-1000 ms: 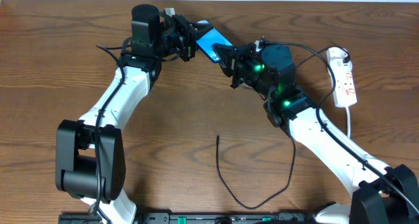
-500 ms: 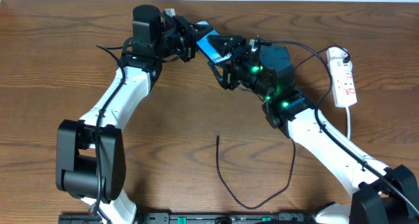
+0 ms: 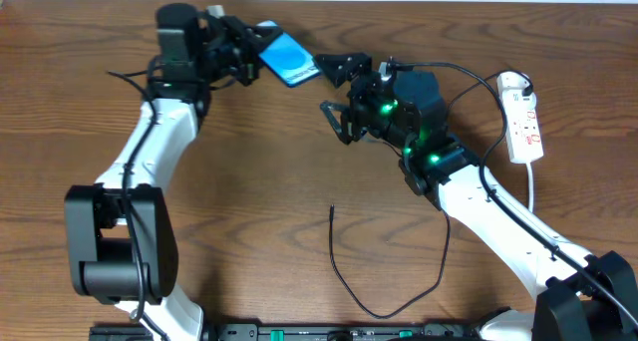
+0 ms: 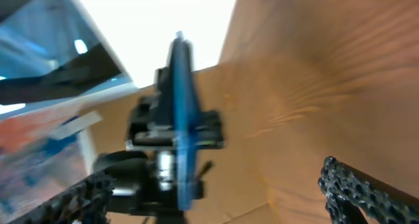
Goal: Plug charger to phone and switch on socket
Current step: 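Open the right gripper and withdraw it, leaving the phone in the left gripper, then move the right gripper down over the black cable's plug end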
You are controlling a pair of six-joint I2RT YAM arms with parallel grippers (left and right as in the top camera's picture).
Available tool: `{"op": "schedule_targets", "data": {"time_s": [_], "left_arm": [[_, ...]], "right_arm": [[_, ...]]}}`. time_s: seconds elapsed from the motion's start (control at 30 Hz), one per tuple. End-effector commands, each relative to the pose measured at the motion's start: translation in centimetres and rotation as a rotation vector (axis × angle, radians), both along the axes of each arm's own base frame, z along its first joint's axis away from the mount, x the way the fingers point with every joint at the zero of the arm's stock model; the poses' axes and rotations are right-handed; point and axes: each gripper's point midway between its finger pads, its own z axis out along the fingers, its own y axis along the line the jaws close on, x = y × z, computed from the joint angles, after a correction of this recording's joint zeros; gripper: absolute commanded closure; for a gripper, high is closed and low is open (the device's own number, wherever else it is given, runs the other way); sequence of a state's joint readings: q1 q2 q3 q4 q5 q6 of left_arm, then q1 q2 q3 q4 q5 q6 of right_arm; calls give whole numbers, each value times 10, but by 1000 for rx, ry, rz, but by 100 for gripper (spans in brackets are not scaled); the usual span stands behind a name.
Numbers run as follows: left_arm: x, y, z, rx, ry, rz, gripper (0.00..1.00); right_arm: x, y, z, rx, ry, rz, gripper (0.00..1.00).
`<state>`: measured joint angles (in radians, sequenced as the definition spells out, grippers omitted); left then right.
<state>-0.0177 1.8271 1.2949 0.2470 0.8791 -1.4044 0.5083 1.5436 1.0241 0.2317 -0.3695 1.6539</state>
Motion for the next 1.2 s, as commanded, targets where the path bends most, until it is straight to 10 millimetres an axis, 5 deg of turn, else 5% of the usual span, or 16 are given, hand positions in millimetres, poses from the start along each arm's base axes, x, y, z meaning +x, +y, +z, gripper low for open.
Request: {"op": "schedule_targets", "data": {"time_s": [0.0, 0.37, 0.53, 1.17], "left_arm": [[-11, 18, 29, 32, -170, -119, 93], [-62, 82, 52, 77, -562, -397, 92], [-68, 97, 45, 103, -620, -395, 93], [-84, 93, 0, 111, -618, -398, 92]], "right_arm": [[-3, -1, -3, -98, -61, 40, 1], [-21, -12, -49, -528, -316, 279, 1], [-40, -27, -84, -665, -223, 351, 1], [-132, -45, -150, -995, 99, 507, 1]]}}
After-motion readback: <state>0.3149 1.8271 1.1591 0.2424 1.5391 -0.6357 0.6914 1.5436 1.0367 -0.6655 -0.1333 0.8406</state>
